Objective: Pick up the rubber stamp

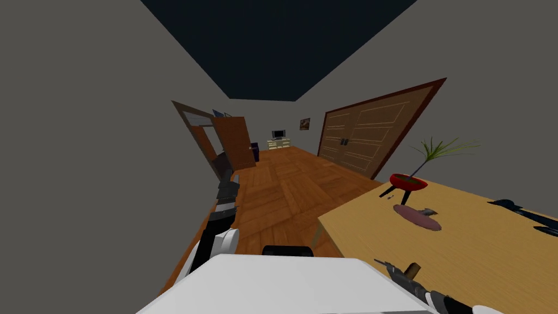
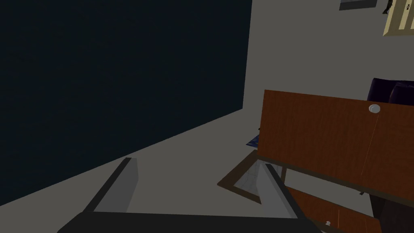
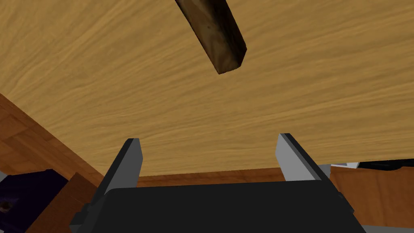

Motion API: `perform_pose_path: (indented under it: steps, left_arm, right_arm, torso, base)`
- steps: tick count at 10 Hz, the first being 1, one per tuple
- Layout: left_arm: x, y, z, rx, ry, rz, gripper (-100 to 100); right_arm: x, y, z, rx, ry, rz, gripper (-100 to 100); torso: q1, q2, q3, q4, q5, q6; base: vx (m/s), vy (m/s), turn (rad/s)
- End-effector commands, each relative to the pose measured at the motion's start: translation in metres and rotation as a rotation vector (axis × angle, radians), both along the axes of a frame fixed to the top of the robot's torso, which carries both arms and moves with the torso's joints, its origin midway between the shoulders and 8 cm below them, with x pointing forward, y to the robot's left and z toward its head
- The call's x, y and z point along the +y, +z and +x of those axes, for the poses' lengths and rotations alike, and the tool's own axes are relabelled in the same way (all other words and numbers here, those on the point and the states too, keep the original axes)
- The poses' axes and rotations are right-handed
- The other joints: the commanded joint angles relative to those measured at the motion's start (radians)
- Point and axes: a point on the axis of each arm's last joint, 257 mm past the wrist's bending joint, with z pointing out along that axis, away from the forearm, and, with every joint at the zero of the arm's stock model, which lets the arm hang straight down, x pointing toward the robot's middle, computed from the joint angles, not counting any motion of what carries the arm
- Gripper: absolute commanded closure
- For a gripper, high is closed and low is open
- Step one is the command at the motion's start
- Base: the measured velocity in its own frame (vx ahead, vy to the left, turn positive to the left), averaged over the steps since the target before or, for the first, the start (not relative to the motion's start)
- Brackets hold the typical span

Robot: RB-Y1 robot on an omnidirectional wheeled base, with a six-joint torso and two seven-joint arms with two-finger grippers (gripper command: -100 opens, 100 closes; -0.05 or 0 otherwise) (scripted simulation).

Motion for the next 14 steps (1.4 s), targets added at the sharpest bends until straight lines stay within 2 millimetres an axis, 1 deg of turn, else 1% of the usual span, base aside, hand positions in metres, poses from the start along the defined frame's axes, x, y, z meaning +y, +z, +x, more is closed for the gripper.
perform_pose_path:
  steps: [1,2,4,5,6,8,9,10,11,13,14]
  left_arm:
    - [0.000,0.000,0.000,0.000,0.000,0.000,0]
    - [0.000,0.000,0.000,0.000,0.000,0.000,0]
    - [0.000,0.000,0.000,0.000,0.000,0.000,0]
    - [0.000,0.000,0.000,0.000,0.000,0.000,0]
    - [0.000,0.000,0.000,0.000,0.000,0.000,0]
    - [0.000,0.000,0.000,0.000,0.000,0.000,0]
    - [0.000,0.000,0.000,0.000,0.000,0.000,0]
    - [0.000,0.000,0.000,0.000,0.000,0.000,0]
    - [0.000,0.000,0.000,0.000,0.000,0.000,0]
    - [0.000,0.000,0.000,0.000,0.000,0.000,0]
    - [0.000,0.000,0.000,0.000,0.000,0.000,0]
  right_arm:
    - [-0.019,-0.006,-0.021,0.047,0.043,-0.055,-100]
    - [-0.024,-0.008,-0.026,0.059,0.033,-0.062,-100]
    - [-0.058,-0.012,-0.064,0.148,0.085,-0.141,-100]
    - [-0.059,-0.012,-0.064,0.150,0.084,-0.142,-100]
    - [-0.071,-0.014,-0.083,0.192,0.104,-0.170,-100]
    - [-0.088,-0.016,-0.114,0.265,0.137,-0.208,-100]
    - [-0.089,-0.016,-0.114,0.266,0.137,-0.208,-100]
    - [-0.095,-0.016,-0.128,0.298,0.149,-0.221,-100]
    - [-0.095,-0.016,-0.128,0.298,0.149,-0.221,-100]
    - [-0.103,-0.017,-0.150,0.348,0.167,-0.236,-100]
    - [-0.101,-0.019,-0.143,0.333,0.159,-0.232,-100]
  torso:
    - [0.000,0.000,0.000,0.000,0.000,0.000]
    - [0.000,0.000,0.000,0.000,0.000,-0.001]
    - [-0.001,-0.001,0.000,0.000,0.000,-0.001]
    - [-0.002,0.000,0.000,0.000,0.000,-0.001]
    - [-0.001,0.000,0.000,0.000,0.000,0.000]
    - [0.000,0.000,0.000,0.000,0.000,-0.001]
    - [-0.001,0.000,0.000,0.000,0.000,0.000]
    - [-0.001,0.000,0.000,0.000,0.000,0.001]
    - [0.000,0.000,0.000,0.000,0.000,0.000]
    - [0.001,-0.001,0.000,0.000,0.000,0.000]
    - [0.001,-0.001,0.000,0.000,0.000,0.000]
  base:
    - [-0.007,-0.037,0.317]
    - [-0.003,-0.041,0.170]
    - [-0.013,-0.056,0.352]
    - [-0.015,-0.056,0.203]
    - [-0.022,-0.037,0.279]
    - [-0.026,-0.052,0.366]
    - [-0.017,-0.051,0.067]
    - [-0.016,-0.031,0.196]
    - [-0.013,-0.026,0.092]
    - [-0.016,-0.024,0.170]
    - [-0.007,-0.016,0.035]
